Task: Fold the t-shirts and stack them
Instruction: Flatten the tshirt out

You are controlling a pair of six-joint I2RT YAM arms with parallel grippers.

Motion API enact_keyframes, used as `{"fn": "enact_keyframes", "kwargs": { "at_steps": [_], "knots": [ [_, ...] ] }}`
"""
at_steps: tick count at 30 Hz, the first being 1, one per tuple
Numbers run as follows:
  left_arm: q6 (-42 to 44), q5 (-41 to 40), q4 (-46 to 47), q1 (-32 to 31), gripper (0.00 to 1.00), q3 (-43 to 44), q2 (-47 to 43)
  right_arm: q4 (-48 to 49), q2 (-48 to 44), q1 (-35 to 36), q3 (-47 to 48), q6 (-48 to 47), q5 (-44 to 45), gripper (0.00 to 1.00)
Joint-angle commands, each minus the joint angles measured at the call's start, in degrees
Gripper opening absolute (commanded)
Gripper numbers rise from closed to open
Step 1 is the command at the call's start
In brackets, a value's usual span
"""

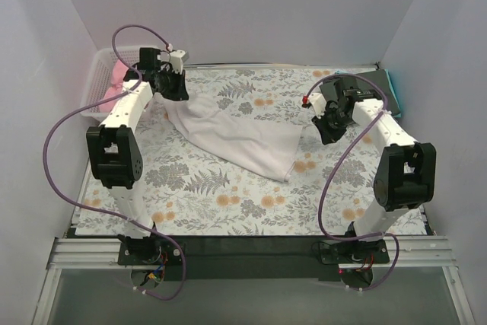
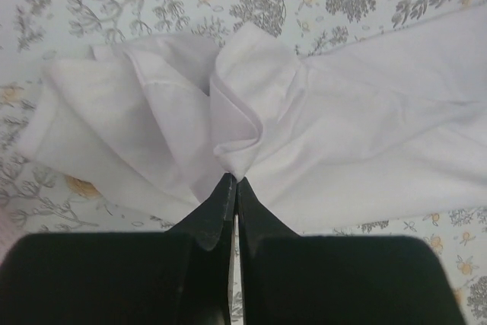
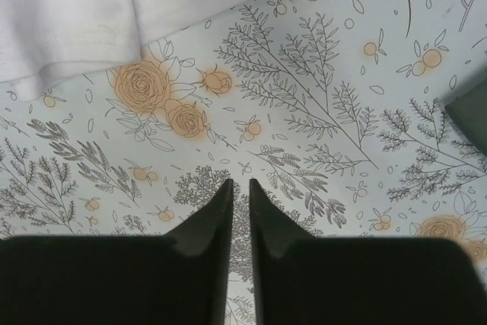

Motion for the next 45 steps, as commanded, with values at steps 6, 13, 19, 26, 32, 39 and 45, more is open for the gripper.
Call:
{"fn": "enact_keyframes", "kwargs": {
  "at_steps": [6, 13, 19, 26, 32, 39, 45],
  "knots": [
    [3.3, 1.1, -0.6, 0.2, 0.0, -5.9, -8.6, -0.2, 4.9, 4.8, 2.8, 7.9, -7.4, 0.32],
    [3.2, 0.9, -1.5, 0.3, 0.0, -3.7, -7.0, 4.0, 10.3, 9.3, 2.5, 13.0, -6.7, 0.41],
    [3.1, 0.8, -2.0, 0.3, 0.0, -3.2, -6.5, 5.4, 13.8, 10.8, 3.3, 13.8, -7.3, 0.47],
    [3.0, 0.2, -1.2, 0.5, 0.0, -4.0, -5.9, 5.5, 15.6, 13.5, 2.3, 14.2, -8.8, 0.46],
    [1.0, 0.6, -1.4, 1.0, 0.0, -0.3, -2.4, 5.2, 17.7, 13.5, 4.1, 12.9, -8.5, 0.02],
    [-2.7, 2.6, -4.0, 2.8, 0.0, 18.0, 8.2, 3.9, 17.9, 8.6, 16.3, 6.9, -3.0, 0.01],
    [-8.1, 5.3, -1.3, 4.9, 0.0, 36.9, 15.3, 3.3, 20.7, 4.1, 39.6, 6.2, 0.3, 0.01]
  ]
}}
